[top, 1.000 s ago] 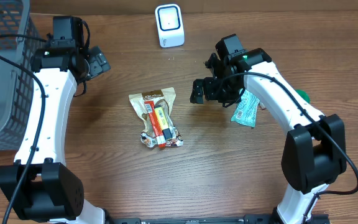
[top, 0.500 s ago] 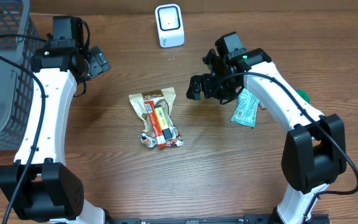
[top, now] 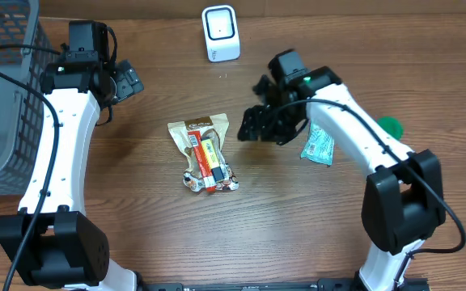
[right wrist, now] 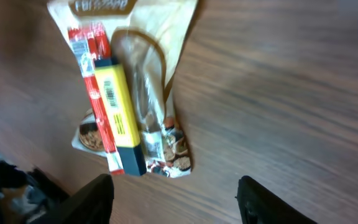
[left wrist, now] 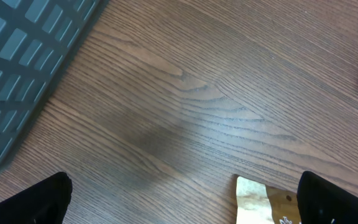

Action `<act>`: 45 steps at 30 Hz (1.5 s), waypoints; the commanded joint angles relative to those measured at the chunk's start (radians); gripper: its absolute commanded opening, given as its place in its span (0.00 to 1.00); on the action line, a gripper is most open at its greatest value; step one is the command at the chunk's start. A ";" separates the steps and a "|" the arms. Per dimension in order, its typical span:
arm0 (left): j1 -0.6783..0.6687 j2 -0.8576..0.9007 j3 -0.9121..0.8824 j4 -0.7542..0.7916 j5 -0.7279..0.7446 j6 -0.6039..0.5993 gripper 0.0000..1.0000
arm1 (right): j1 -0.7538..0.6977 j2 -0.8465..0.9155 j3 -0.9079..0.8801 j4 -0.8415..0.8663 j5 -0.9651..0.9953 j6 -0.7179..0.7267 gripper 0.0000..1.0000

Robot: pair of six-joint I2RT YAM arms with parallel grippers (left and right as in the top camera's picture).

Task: Scan the item barcode
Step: 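Release the pack and move the right gripper left over the snack bag, then lower the right gripper and close it on the yellow highlighter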

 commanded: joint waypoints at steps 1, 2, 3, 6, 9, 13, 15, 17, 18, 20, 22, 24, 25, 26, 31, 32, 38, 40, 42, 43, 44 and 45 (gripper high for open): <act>0.003 -0.009 0.006 0.001 -0.002 0.022 1.00 | 0.081 -0.012 0.002 -0.012 0.106 0.002 0.63; 0.003 -0.009 0.006 0.001 -0.002 0.021 1.00 | 0.097 -0.012 0.002 -0.015 0.132 0.002 0.63; 0.003 -0.009 0.006 0.001 -0.002 0.022 1.00 | 0.114 -0.012 0.002 -0.018 0.162 0.002 0.64; 0.003 -0.009 0.006 0.000 -0.002 0.022 1.00 | 0.156 -0.012 0.002 -0.018 0.245 0.019 0.64; 0.003 -0.009 0.006 0.001 -0.002 0.021 1.00 | 0.185 -0.012 0.002 -0.019 0.326 0.070 0.64; 0.003 -0.009 0.006 0.001 -0.002 0.022 1.00 | 0.207 -0.012 0.002 -0.018 0.344 0.088 0.64; 0.003 -0.009 0.006 0.001 -0.002 0.022 1.00 | 0.209 -0.012 0.002 -0.016 0.343 0.101 0.64; 0.003 -0.009 0.006 0.001 -0.002 0.022 1.00 | 0.209 -0.012 0.002 -0.014 0.343 0.103 0.63; 0.003 -0.009 0.006 0.001 -0.002 0.022 1.00 | 0.209 -0.012 0.002 -0.013 0.343 0.103 0.62; 0.003 -0.009 0.006 0.001 -0.002 0.022 1.00 | 0.210 -0.011 0.002 -0.009 0.336 0.103 0.61; 0.003 -0.009 0.006 0.001 -0.002 0.021 1.00 | 0.214 -0.010 0.002 -0.005 0.315 0.103 0.59; 0.003 -0.009 0.006 0.001 -0.002 0.022 1.00 | 0.222 -0.009 0.002 0.002 0.281 0.103 0.55; 0.003 -0.009 0.006 0.001 -0.002 0.022 1.00 | 0.227 -0.008 0.002 0.005 0.271 0.102 0.55; 0.003 -0.009 0.006 0.000 -0.002 0.021 1.00 | 0.233 -0.008 0.001 0.010 0.266 0.102 0.55; 0.003 -0.009 0.006 0.001 -0.002 0.021 1.00 | 0.285 -0.006 0.001 0.046 0.264 0.103 0.54; 0.003 -0.009 0.006 0.001 -0.002 0.022 1.00 | 0.298 -0.005 0.001 0.051 0.264 0.103 0.52; 0.003 -0.009 0.006 0.001 -0.002 0.022 1.00 | 0.332 0.005 0.000 0.059 0.281 0.103 0.47; 0.003 -0.009 0.006 0.001 -0.002 0.022 1.00 | 0.339 0.014 0.000 0.058 0.282 0.108 0.47; 0.003 -0.009 0.006 0.001 -0.002 0.022 1.00 | 0.344 0.027 0.000 0.059 0.282 0.119 0.47; 0.003 -0.009 0.006 0.001 -0.002 0.022 1.00 | 0.344 0.036 0.000 0.061 0.282 0.125 0.47; 0.003 -0.009 0.006 0.001 -0.002 0.022 1.00 | 0.344 0.045 0.000 0.064 0.282 0.130 0.47; 0.003 -0.009 0.006 0.001 -0.002 0.022 1.00 | 0.344 0.058 0.000 0.068 0.282 0.133 0.47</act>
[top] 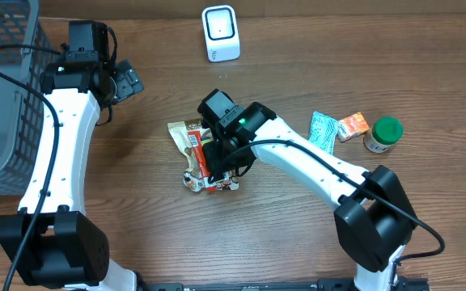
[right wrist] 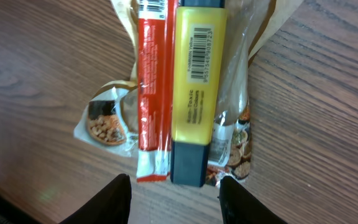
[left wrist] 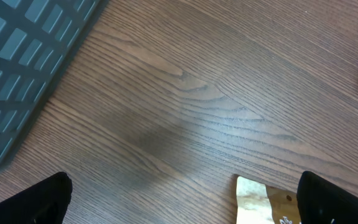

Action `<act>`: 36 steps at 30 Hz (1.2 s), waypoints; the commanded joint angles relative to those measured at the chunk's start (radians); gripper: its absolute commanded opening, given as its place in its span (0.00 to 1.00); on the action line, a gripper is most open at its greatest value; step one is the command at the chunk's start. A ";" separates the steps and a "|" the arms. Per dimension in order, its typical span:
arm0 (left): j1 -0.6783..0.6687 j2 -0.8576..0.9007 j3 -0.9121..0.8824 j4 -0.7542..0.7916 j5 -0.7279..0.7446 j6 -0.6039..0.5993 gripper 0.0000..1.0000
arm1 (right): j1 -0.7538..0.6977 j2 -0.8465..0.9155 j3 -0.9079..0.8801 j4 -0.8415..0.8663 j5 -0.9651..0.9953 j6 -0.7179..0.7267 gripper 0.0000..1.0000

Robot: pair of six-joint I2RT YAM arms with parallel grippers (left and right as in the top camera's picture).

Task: Scan the item barcode
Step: 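Lower the right gripper and close it on the yellow highlighter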

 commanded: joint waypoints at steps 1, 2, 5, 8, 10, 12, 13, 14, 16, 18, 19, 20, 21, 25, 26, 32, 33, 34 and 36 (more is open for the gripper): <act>0.003 -0.009 0.006 0.001 -0.002 0.021 1.00 | 0.005 0.051 0.000 0.011 0.010 0.022 0.47; 0.003 -0.009 0.006 0.001 -0.002 0.022 1.00 | 0.005 0.061 0.000 0.011 0.010 0.022 0.46; 0.003 -0.009 0.006 0.001 -0.002 0.021 1.00 | 0.005 0.086 0.000 0.010 0.010 0.023 0.44; 0.003 -0.009 0.006 0.001 -0.002 0.021 1.00 | 0.005 0.094 0.000 0.006 0.009 0.023 0.41; 0.003 -0.009 0.006 0.001 -0.002 0.021 1.00 | 0.005 0.095 0.000 0.006 0.006 0.023 0.40; 0.003 -0.009 0.006 0.001 -0.002 0.022 1.00 | 0.005 0.097 0.000 0.006 0.006 0.023 0.39; 0.003 -0.009 0.006 0.001 -0.002 0.022 1.00 | 0.005 0.099 0.000 0.006 0.006 0.023 0.37; 0.003 -0.009 0.006 0.001 -0.002 0.021 1.00 | 0.005 0.101 0.000 0.006 0.006 0.023 0.37; 0.003 -0.009 0.006 0.001 -0.002 0.022 1.00 | 0.005 0.105 0.000 0.005 0.006 0.023 0.37; 0.003 -0.009 0.006 0.001 -0.002 0.021 1.00 | 0.005 0.105 0.000 0.003 0.006 0.022 0.37; 0.003 -0.009 0.006 0.001 -0.002 0.022 1.00 | 0.005 0.105 0.000 0.003 0.006 0.022 0.37; 0.003 -0.009 0.006 0.001 -0.002 0.022 1.00 | 0.004 0.105 0.000 0.004 0.006 0.023 0.37; 0.003 -0.009 0.006 0.001 -0.002 0.022 1.00 | 0.002 0.105 0.000 0.003 0.006 0.023 0.36; 0.003 -0.009 0.006 0.001 -0.002 0.021 1.00 | 0.003 0.105 0.000 -0.004 0.006 0.023 0.36; 0.003 -0.009 0.006 0.001 -0.002 0.021 1.00 | 0.003 0.105 0.000 -0.004 0.006 0.023 0.36; 0.003 -0.009 0.006 0.001 -0.002 0.022 1.00 | 0.004 0.105 0.000 0.004 0.007 0.023 0.36; 0.003 -0.009 0.006 0.001 -0.002 0.022 1.00 | 0.004 0.105 0.000 0.004 0.006 0.023 0.36; 0.003 -0.009 0.006 0.001 -0.002 0.022 1.00 | 0.004 0.106 0.000 0.004 0.006 0.023 0.36; 0.003 -0.009 0.006 0.001 -0.002 0.021 1.00 | 0.004 0.106 0.000 0.005 0.006 0.023 0.36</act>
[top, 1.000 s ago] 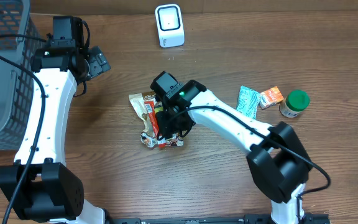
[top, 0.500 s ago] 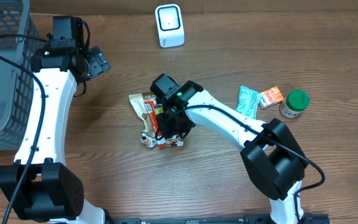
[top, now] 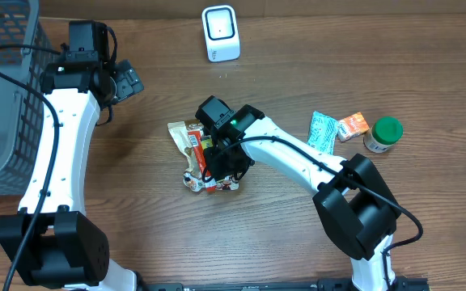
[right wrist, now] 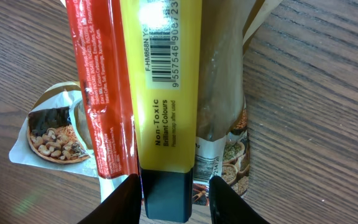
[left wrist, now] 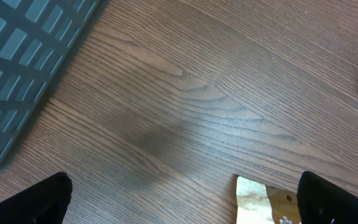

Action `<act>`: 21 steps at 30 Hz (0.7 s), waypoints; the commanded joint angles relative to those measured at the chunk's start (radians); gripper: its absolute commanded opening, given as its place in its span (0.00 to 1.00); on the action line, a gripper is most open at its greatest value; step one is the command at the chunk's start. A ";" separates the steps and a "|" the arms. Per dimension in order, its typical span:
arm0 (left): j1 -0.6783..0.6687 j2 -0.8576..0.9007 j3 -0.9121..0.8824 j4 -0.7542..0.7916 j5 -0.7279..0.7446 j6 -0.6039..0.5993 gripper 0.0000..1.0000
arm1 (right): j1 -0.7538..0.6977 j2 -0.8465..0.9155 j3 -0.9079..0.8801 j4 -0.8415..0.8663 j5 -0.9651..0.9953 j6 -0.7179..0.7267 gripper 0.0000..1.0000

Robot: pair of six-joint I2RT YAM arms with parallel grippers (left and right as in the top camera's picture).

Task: Scan the item barcode
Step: 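Lower the right gripper and close it on the yellow highlighter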

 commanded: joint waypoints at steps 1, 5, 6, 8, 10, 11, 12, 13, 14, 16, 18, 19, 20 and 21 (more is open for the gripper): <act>0.003 -0.009 0.006 0.000 -0.002 0.021 1.00 | 0.004 0.014 0.000 0.006 0.006 0.005 0.36; 0.003 -0.009 0.006 0.001 -0.002 0.022 1.00 | 0.006 0.014 0.000 0.014 0.007 0.005 0.35; 0.003 -0.009 0.006 0.001 -0.002 0.021 1.00 | 0.006 0.014 0.000 0.018 0.006 0.005 0.35; 0.003 -0.009 0.006 0.001 -0.002 0.021 1.00 | 0.007 0.014 0.000 0.019 0.007 0.009 0.35; 0.003 -0.009 0.006 0.001 -0.002 0.021 1.00 | 0.009 0.014 -0.001 0.020 0.007 0.009 0.35; 0.003 -0.009 0.006 0.001 -0.002 0.022 1.00 | 0.009 0.014 -0.001 0.021 0.007 0.009 0.35; 0.003 -0.009 0.006 0.001 -0.002 0.022 1.00 | 0.009 0.014 -0.001 0.023 0.006 0.009 0.35; 0.003 -0.009 0.006 0.001 -0.002 0.021 1.00 | 0.009 0.014 -0.001 0.024 0.007 0.013 0.34; 0.003 -0.009 0.006 0.001 -0.002 0.022 1.00 | 0.010 0.014 -0.001 0.027 0.006 0.015 0.33; 0.003 -0.009 0.006 0.001 -0.002 0.022 1.00 | 0.011 0.014 -0.001 0.029 0.007 0.023 0.32; 0.003 -0.009 0.006 0.001 -0.002 0.021 1.00 | 0.012 0.014 -0.001 0.028 0.008 0.023 0.31; 0.003 -0.009 0.006 0.001 -0.002 0.022 1.00 | 0.013 0.014 -0.001 0.027 0.010 0.024 0.31; 0.003 -0.009 0.006 0.001 -0.002 0.022 1.00 | 0.013 0.014 -0.001 0.027 0.010 0.023 0.31; 0.003 -0.009 0.006 0.001 -0.002 0.022 1.00 | 0.013 0.014 -0.001 0.027 0.010 0.023 0.31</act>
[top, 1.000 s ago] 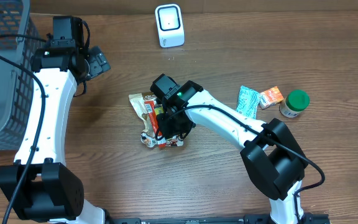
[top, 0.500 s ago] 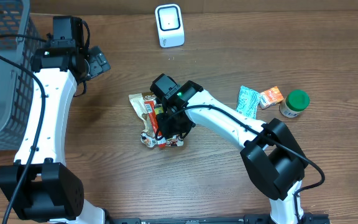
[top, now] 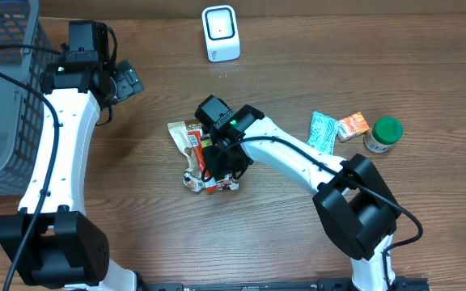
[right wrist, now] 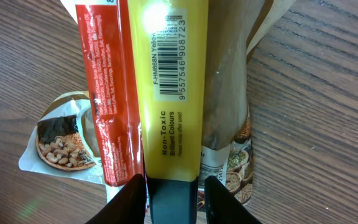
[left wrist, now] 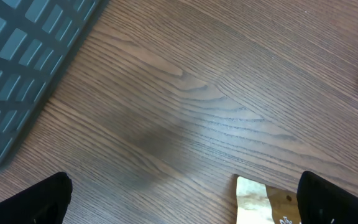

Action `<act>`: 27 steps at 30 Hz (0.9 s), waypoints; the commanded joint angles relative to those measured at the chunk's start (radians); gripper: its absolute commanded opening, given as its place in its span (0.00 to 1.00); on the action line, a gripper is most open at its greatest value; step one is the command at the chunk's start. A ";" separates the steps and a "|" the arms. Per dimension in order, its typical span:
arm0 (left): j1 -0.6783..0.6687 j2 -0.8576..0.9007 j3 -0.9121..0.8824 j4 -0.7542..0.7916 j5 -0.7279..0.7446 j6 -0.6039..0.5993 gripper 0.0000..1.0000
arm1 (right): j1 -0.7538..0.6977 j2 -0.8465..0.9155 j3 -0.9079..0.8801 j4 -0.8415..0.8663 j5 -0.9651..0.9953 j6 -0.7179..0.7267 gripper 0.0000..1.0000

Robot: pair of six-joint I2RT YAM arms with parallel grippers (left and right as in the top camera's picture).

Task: Scan the item barcode
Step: 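Lower the right gripper and close it on the yellow highlighter, then lift the yellow highlighter off the snack bag and move it right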

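Note:
A yellow highlighter (right wrist: 166, 93) with a barcode and a dark cap lies on a brown snack pouch (right wrist: 229, 124), beside a red packet (right wrist: 107, 93). My right gripper (right wrist: 173, 190) is low over this pile (top: 188, 133). Its jaws are narrow and straddle the dark cap, with a thin gap still showing on the right side. The white barcode scanner (top: 220, 32) stands at the table's far edge. My left gripper (left wrist: 185, 202) hangs open over bare wood at the far left, holding nothing, with the pouch's corner (left wrist: 260, 199) near its right finger.
A grey wire basket fills the left edge. At the right lie a teal packet (top: 322, 133), an orange packet (top: 353, 127) and a green-lidded jar (top: 387, 133).
My right gripper's fingers have drawn a little closer together around the highlighter's dark cap. The left arm and the other items have not moved.
My right gripper was wide open, to the right of the pile and above it. Then it was over the pile with narrower jaws in line with the highlighter. Then it was lower, astride the cap, and now its fingers nearly touch the cap's sides.

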 commanded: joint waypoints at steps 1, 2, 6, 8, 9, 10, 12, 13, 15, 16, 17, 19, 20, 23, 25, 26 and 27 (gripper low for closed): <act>0.003 -0.009 0.006 0.001 -0.002 0.021 1.00 | 0.011 0.014 -0.001 0.006 0.010 0.012 0.32; 0.003 -0.009 0.006 0.000 -0.003 0.022 1.00 | 0.011 0.014 -0.001 0.006 0.010 0.012 0.32; 0.003 -0.009 0.006 0.001 -0.002 0.022 1.00 | 0.011 0.022 -0.001 0.005 0.009 0.016 0.32; 0.003 -0.009 0.006 0.001 -0.002 0.022 1.00 | 0.013 0.026 -0.001 0.005 0.010 0.015 0.32; 0.003 -0.009 0.006 0.001 -0.002 0.021 1.00 | 0.015 0.026 -0.001 0.005 0.010 0.015 0.32; 0.003 -0.009 0.006 0.001 -0.002 0.021 1.00 | 0.016 0.026 -0.001 0.006 0.010 0.015 0.32; 0.003 -0.009 0.006 0.001 -0.002 0.021 1.00 | 0.016 0.026 0.000 0.005 0.010 0.015 0.29; 0.003 -0.009 0.006 0.001 -0.002 0.022 1.00 | 0.016 0.026 0.000 0.004 0.010 0.015 0.26; 0.003 -0.009 0.006 0.001 -0.002 0.022 1.00 | 0.012 0.024 0.002 -0.001 0.017 0.010 0.25; 0.003 -0.009 0.006 0.001 -0.002 0.022 1.00 | 0.009 0.023 0.007 -0.008 0.027 0.011 0.25; 0.003 -0.009 0.006 0.001 -0.002 0.021 1.00 | 0.004 0.022 0.017 -0.020 0.040 0.011 0.24; 0.003 -0.009 0.006 0.001 -0.002 0.022 1.00 | -0.008 0.018 0.043 -0.052 0.072 0.011 0.20; 0.003 -0.009 0.006 0.001 -0.002 0.021 1.00 | -0.013 0.014 0.056 -0.069 0.093 0.011 0.18; 0.003 -0.009 0.006 0.001 -0.002 0.021 1.00 | -0.026 -0.002 0.080 -0.106 0.164 0.011 0.17; 0.003 -0.009 0.006 0.001 -0.002 0.021 1.00 | -0.027 -0.014 0.082 -0.126 0.237 0.011 0.17; 0.003 -0.009 0.006 0.001 -0.002 0.022 1.00 | -0.027 -0.017 0.082 -0.135 0.272 0.011 0.17; 0.003 -0.009 0.006 0.001 -0.002 0.021 1.00 | -0.027 -0.017 0.082 -0.144 0.305 0.011 0.17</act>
